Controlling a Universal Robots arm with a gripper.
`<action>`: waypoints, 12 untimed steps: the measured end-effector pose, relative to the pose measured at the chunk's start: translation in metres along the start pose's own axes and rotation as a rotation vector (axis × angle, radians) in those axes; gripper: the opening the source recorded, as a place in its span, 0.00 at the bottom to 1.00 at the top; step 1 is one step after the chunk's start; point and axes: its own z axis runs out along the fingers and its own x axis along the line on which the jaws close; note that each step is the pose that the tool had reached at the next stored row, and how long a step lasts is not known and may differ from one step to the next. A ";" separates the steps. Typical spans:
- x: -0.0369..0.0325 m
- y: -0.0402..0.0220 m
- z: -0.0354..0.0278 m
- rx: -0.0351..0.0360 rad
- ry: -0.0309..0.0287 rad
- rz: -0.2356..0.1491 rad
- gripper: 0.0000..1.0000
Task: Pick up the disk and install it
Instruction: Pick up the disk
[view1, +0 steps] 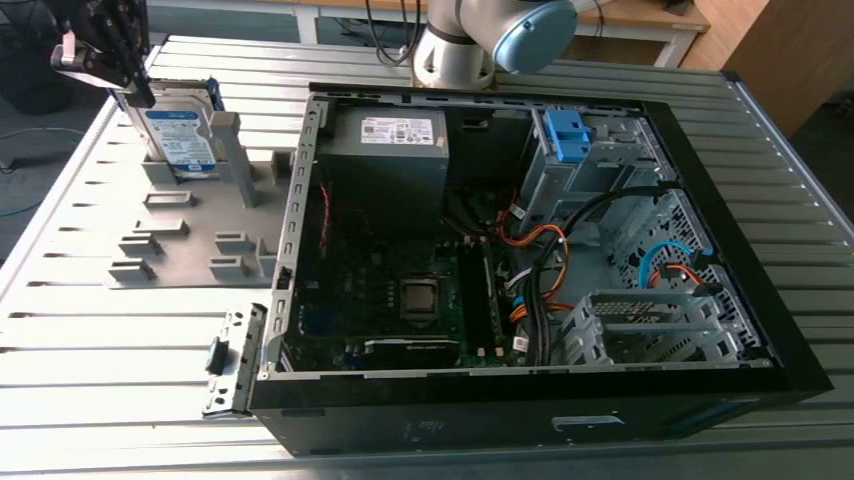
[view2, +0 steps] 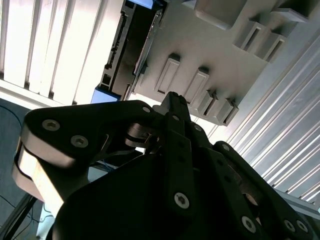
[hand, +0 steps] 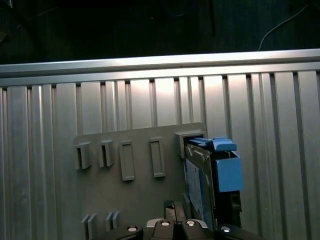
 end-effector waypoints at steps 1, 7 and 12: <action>0.0000 0.0000 0.0000 0.0000 0.0000 -0.001 0.11; 0.0000 0.0000 0.0000 -0.0002 0.0001 -0.006 0.11; 0.0000 0.0000 0.0000 -0.0003 0.0002 -0.010 0.11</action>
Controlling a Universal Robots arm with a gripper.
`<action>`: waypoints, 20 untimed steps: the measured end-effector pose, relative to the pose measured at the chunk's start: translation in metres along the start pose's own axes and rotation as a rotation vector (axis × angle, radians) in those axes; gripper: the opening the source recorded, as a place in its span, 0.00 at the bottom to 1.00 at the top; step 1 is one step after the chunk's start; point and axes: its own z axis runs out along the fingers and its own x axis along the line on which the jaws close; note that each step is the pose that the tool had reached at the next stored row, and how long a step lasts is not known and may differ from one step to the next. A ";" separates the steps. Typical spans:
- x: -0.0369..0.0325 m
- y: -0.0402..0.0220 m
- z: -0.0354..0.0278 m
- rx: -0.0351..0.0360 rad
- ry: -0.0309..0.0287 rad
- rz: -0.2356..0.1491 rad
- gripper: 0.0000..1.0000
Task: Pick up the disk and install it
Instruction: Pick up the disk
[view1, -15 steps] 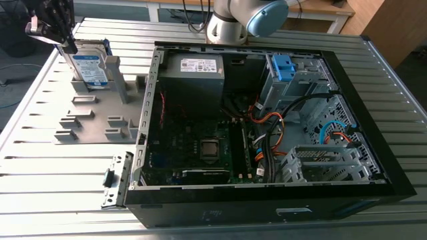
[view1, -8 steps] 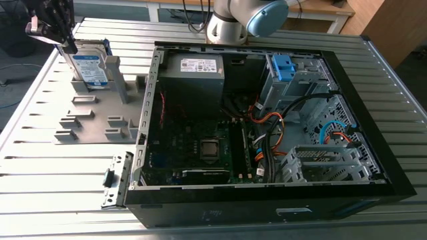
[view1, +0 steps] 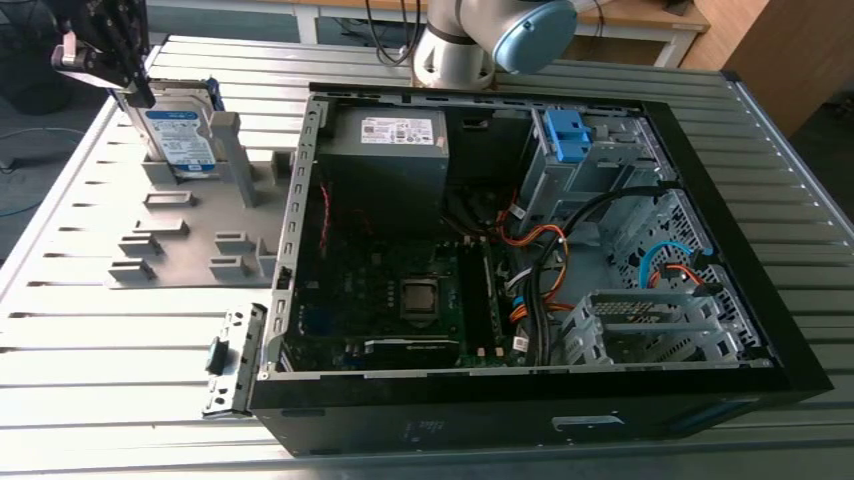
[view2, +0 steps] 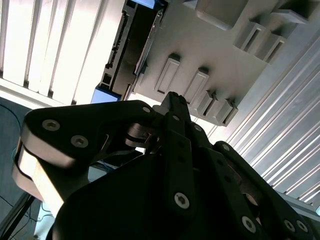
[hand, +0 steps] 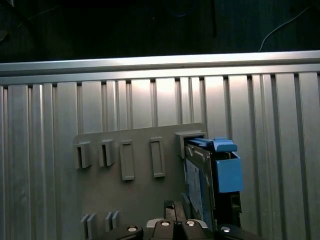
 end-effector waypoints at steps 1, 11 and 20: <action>0.0000 0.0000 0.0000 0.0000 0.0000 -0.001 0.11; 0.0000 0.0000 0.0000 -0.0007 0.0003 -0.022 0.11; 0.0000 0.0000 0.0000 -0.0013 0.0006 -0.039 0.11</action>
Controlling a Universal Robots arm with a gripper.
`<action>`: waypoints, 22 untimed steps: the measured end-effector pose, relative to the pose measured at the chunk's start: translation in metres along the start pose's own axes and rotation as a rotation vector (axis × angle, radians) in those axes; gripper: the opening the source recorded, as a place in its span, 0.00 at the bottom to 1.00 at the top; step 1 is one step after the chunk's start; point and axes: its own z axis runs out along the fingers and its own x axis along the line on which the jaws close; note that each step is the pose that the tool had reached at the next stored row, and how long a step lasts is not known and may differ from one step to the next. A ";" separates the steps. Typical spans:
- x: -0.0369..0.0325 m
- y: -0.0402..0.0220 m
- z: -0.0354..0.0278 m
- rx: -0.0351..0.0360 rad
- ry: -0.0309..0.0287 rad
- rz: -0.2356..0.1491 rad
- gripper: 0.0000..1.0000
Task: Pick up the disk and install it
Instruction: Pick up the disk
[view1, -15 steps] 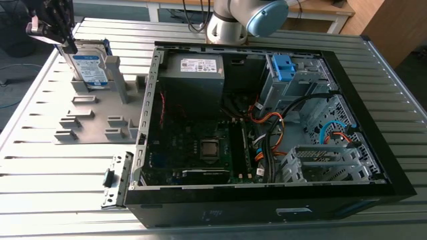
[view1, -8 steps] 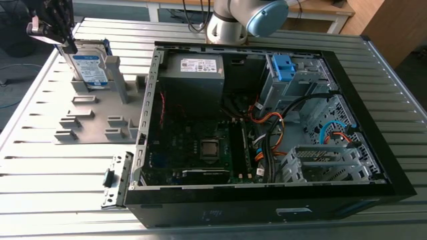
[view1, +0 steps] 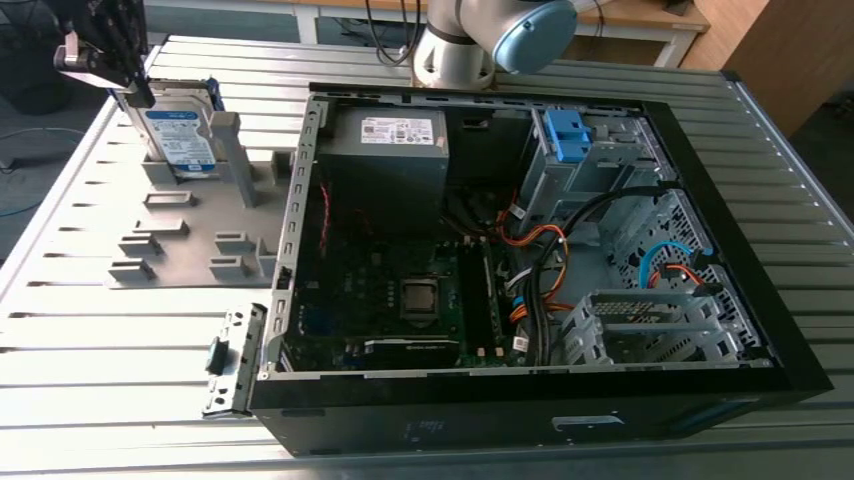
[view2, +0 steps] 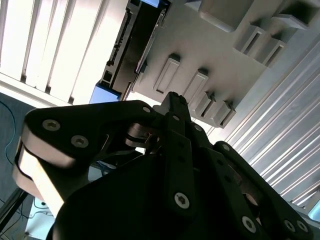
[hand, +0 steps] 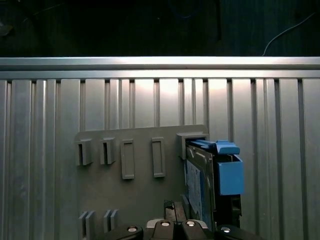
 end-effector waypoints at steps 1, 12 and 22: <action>0.0000 0.0000 0.0000 -0.0001 0.0000 -0.002 0.11; 0.0000 0.0000 0.0000 -0.0006 0.0003 -0.018 0.11; 0.0000 0.0000 0.0000 -0.0015 0.0007 -0.046 0.11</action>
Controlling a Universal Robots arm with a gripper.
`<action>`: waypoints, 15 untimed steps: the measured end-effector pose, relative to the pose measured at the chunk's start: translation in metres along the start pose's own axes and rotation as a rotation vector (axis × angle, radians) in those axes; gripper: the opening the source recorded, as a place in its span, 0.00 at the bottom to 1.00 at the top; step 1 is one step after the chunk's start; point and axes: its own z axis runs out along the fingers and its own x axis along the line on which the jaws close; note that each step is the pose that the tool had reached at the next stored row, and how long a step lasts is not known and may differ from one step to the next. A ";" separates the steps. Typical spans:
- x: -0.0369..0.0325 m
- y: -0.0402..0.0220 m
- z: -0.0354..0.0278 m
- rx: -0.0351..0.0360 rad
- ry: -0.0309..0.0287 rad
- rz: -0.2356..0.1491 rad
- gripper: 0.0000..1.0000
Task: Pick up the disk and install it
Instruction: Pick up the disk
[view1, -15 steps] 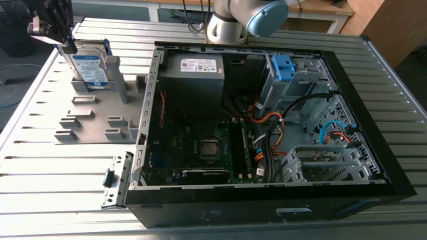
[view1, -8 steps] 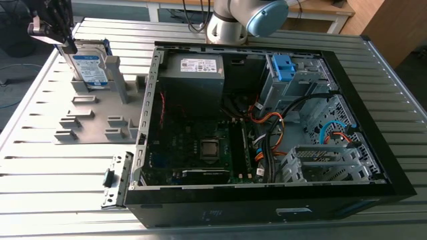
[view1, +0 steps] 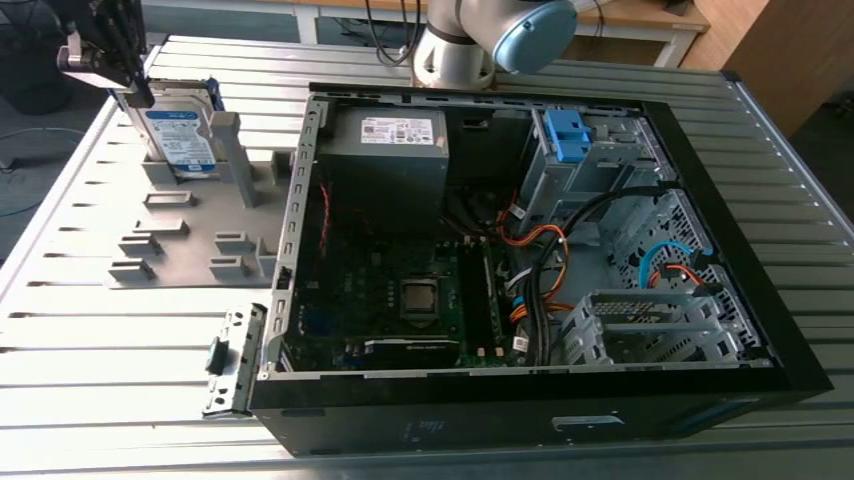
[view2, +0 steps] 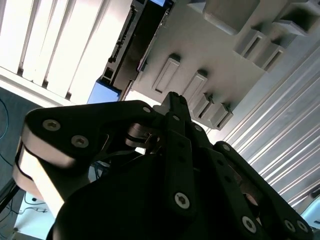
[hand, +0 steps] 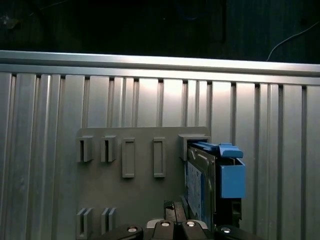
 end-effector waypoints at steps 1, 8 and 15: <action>0.0000 0.0000 0.0000 0.0000 0.0000 0.001 0.11; -0.0003 0.0000 0.0013 0.0032 -0.0016 0.099 0.11; -0.0004 0.0000 -0.0009 0.0028 -0.0014 0.099 0.11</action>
